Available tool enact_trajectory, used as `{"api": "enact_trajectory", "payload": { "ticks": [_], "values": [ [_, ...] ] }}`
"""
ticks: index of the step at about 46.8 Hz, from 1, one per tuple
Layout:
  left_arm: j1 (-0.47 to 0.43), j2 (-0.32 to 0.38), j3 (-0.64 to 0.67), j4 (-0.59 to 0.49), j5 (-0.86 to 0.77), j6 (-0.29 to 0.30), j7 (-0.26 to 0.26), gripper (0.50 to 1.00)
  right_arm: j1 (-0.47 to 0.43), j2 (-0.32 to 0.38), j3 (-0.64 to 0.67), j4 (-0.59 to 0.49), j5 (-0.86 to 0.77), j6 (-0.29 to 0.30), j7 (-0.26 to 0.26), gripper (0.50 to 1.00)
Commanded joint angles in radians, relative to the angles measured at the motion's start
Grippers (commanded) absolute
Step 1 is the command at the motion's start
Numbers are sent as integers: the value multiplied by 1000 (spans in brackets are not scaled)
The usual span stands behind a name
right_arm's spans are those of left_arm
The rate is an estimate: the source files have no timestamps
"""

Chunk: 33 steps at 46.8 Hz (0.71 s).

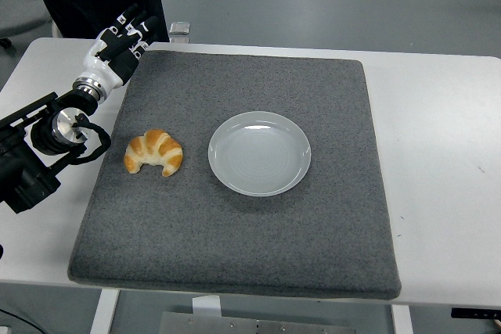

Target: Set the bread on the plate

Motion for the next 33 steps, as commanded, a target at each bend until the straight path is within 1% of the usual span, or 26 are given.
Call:
{"api": "enact_trajectory", "payload": {
  "ticks": [1, 5, 23, 33],
  "values": [
    [1, 0, 0, 0, 0, 0, -2, 996, 0, 0, 0, 0, 0, 0, 0, 930],
    [1, 0, 2, -4, 1, 0, -12, 996, 0, 0, 0, 0, 0, 0, 0, 932],
    [-2, 7, 3, -6, 14, -11, -12, 996, 0, 0, 0, 0, 0, 0, 0, 930],
    [-10, 10, 2, -6, 185, -12, -12, 996, 0, 0, 0, 0, 0, 0, 0, 932]
  ]
}}
